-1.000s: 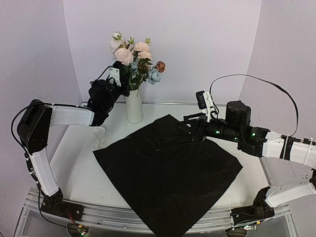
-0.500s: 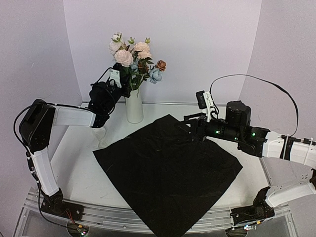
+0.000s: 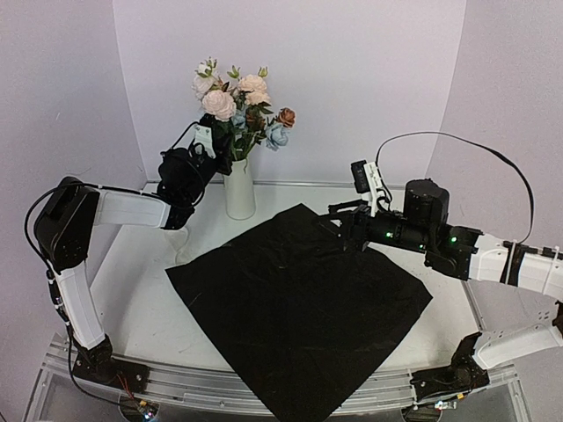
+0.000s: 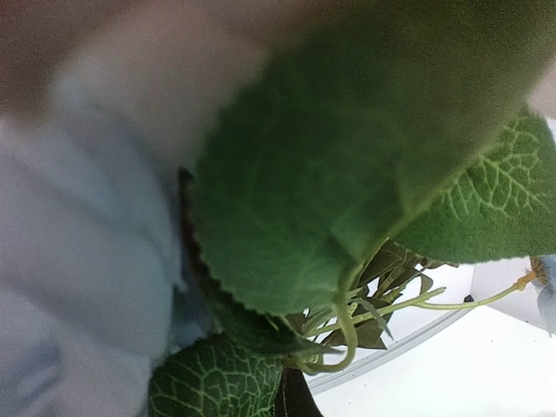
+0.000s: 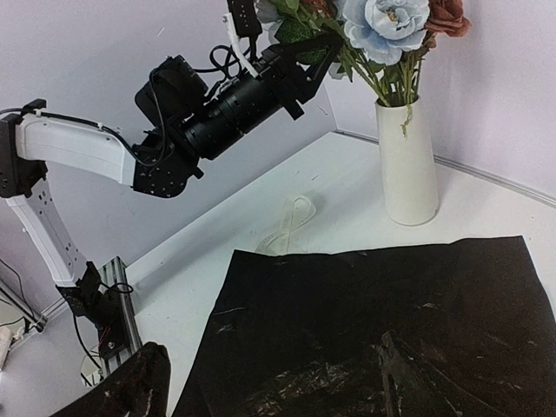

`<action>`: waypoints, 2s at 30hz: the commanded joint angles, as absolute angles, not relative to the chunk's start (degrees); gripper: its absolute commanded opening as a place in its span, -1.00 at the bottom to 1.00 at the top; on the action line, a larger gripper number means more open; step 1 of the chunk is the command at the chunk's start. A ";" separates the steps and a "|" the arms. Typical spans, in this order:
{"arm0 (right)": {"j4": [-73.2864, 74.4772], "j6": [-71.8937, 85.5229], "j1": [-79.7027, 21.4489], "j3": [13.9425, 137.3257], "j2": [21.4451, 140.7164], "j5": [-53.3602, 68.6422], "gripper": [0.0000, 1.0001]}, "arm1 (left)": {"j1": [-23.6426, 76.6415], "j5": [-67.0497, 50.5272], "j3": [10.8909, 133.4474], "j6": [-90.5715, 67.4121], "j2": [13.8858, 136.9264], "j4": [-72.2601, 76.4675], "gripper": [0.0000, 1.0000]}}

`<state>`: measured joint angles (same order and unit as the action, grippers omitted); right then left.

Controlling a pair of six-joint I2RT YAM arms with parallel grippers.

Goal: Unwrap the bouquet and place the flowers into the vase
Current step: Insert the fake flower into the vase.

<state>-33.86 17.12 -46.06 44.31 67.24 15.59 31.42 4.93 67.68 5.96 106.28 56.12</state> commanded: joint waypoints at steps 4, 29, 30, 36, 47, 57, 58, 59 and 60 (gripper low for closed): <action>-35.18 16.52 -46.36 44.91 65.57 15.52 0.68 | 31.55 5.95 65.70 4.75 108.82 50.50 -0.98; -35.07 16.52 -46.39 45.12 65.18 15.74 0.68 | 31.55 9.43 75.41 8.88 108.04 47.97 -1.00; -35.07 16.52 -46.40 45.15 65.21 15.80 0.68 | 31.55 9.41 75.20 8.83 107.97 47.91 -1.00; -35.07 16.44 -46.34 45.17 65.40 15.77 0.68 | 31.55 9.31 71.50 7.04 108.74 47.91 -0.99; -34.75 16.17 -46.38 45.00 64.81 15.55 0.68 | 31.99 9.35 66.97 4.20 109.33 47.83 -0.78; -34.69 16.48 -46.39 44.54 64.38 15.64 0.68 | 32.08 9.87 66.24 4.44 107.11 46.76 -0.12; -34.65 16.49 -46.41 44.49 64.31 15.63 0.68 | 32.08 9.80 66.09 4.24 106.89 46.63 -0.04; -34.63 16.51 -46.41 44.44 64.26 15.58 0.68 | 32.08 9.74 65.77 4.04 106.69 46.54 0.04; -34.66 16.52 -46.40 44.40 64.20 15.56 0.68 | 32.08 9.74 65.46 3.78 106.52 46.46 0.12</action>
<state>-33.78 16.73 -46.06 44.31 66.06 15.59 31.94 9.21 66.59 4.36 108.14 46.70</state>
